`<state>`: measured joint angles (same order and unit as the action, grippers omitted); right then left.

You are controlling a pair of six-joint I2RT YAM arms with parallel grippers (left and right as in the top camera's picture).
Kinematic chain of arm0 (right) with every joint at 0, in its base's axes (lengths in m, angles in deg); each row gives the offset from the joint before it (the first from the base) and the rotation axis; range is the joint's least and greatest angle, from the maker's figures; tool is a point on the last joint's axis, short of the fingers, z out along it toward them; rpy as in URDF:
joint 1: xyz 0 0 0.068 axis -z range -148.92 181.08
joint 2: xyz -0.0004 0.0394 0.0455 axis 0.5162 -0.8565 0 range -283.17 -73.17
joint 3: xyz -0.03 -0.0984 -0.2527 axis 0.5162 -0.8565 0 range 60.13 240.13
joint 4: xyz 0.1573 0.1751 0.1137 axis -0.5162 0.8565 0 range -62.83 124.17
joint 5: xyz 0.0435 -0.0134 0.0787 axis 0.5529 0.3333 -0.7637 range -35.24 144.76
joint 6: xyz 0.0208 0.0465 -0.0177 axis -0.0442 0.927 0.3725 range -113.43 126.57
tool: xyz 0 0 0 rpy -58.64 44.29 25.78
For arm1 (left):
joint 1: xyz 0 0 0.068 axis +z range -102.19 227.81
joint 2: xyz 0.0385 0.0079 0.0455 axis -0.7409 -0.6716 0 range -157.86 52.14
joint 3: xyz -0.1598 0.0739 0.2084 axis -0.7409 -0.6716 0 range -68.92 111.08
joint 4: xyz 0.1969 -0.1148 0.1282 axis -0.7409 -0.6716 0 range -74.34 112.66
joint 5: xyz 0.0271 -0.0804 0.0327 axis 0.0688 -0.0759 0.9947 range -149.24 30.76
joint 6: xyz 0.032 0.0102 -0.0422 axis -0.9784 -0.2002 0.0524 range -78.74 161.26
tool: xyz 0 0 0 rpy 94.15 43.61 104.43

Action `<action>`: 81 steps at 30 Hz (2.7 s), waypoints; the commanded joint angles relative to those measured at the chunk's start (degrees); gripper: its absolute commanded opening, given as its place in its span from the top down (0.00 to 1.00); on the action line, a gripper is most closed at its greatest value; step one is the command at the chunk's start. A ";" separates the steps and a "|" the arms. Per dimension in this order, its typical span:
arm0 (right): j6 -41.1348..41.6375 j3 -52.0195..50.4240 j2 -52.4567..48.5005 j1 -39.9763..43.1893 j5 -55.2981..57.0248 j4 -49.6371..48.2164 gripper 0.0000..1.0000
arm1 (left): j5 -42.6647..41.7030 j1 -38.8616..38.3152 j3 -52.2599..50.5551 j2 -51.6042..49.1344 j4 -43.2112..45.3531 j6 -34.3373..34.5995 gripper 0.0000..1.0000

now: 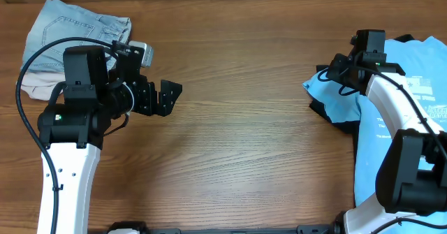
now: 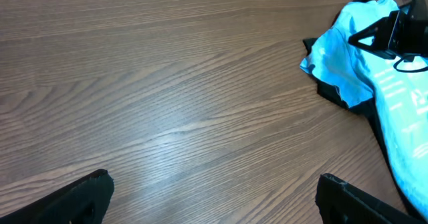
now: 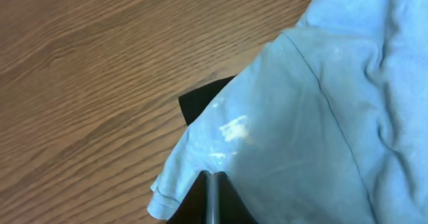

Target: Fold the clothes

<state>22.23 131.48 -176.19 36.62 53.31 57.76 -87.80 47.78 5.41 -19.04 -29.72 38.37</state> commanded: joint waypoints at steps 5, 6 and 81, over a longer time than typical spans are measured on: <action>-3.67 1.09 0.35 -1.03 -5.57 -1.44 0.52 | -1.07 -0.37 1.53 -0.33 -0.07 0.76 0.00; -3.67 1.09 0.02 -1.42 -5.09 -1.51 0.49 | -1.07 -0.37 1.53 -0.33 -0.09 0.76 0.00; -10.64 43.47 12.37 -9.88 -30.03 28.70 0.96 | 6.21 12.96 13.14 -0.17 0.11 8.33 0.00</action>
<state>14.76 168.51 -168.06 36.88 31.69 85.92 -82.55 58.03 15.20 -19.04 -29.70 44.18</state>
